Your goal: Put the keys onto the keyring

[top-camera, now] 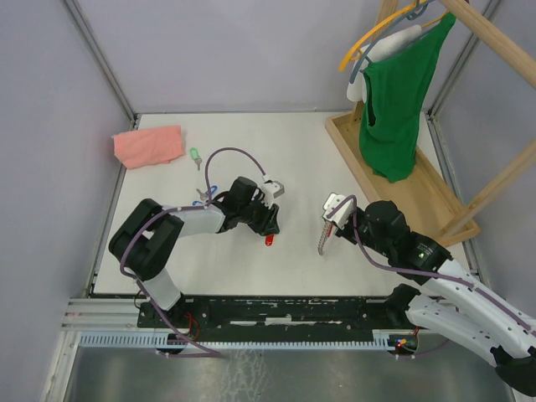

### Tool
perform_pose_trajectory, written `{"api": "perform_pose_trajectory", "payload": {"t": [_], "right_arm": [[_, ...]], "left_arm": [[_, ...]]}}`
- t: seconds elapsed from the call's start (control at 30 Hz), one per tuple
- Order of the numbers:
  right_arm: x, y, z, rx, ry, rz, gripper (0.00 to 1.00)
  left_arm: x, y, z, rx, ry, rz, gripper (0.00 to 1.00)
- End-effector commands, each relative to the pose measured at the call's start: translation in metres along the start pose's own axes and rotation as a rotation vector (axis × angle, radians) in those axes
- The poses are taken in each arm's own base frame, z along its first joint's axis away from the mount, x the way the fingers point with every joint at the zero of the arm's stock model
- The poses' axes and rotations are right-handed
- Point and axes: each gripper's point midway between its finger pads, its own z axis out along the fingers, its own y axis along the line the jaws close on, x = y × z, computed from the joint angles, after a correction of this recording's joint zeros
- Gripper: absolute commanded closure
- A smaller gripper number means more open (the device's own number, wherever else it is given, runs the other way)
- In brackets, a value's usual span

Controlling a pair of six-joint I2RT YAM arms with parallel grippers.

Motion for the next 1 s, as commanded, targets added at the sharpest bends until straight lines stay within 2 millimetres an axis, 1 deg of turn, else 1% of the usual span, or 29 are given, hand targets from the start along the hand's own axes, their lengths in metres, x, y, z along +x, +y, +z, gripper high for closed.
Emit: {"api": "perform_pose_trajectory", "payload": {"t": [0.0,0.17,0.37,0.5,0.57,0.67,0.77,0.83,0.97], "right_arm": [[-0.019,-0.006,-0.001,0.024,-0.075,0.004,0.99],[-0.018,-0.005,0.0,0.023,-0.074,0.005,0.99],[-0.018,-0.005,0.0,0.021,-0.072,0.004,1.0],[-0.018,-0.005,0.0,0.02,-0.072,0.005,0.99],[-0.018,-0.004,0.0,0.019,-0.072,0.005,0.99],[-0.019,-0.004,0.0,0.019,-0.075,0.003,1.0],[-0.019,-0.005,0.0,0.022,-0.076,0.004,1.0],[-0.019,-0.005,0.0,0.021,-0.076,0.003,0.99],[-0.019,-0.005,-0.001,0.023,-0.077,0.003,1.0]], "left_arm": [[-0.002,-0.01,0.0,0.069,0.007,0.025,0.57],[0.001,-0.017,-0.004,0.093,0.009,0.001,0.57],[0.009,-0.019,-0.008,0.085,0.02,-0.017,0.55],[0.013,-0.012,-0.011,0.031,0.022,-0.039,0.55],[0.014,-0.006,-0.013,-0.024,0.019,-0.062,0.57],[0.018,0.005,-0.019,-0.116,0.012,-0.123,0.61],[0.023,0.011,-0.028,-0.192,-0.011,-0.2,0.61],[0.025,0.009,-0.033,-0.202,-0.028,-0.237,0.61],[0.024,-0.005,-0.038,-0.157,-0.061,-0.271,0.6]]}}
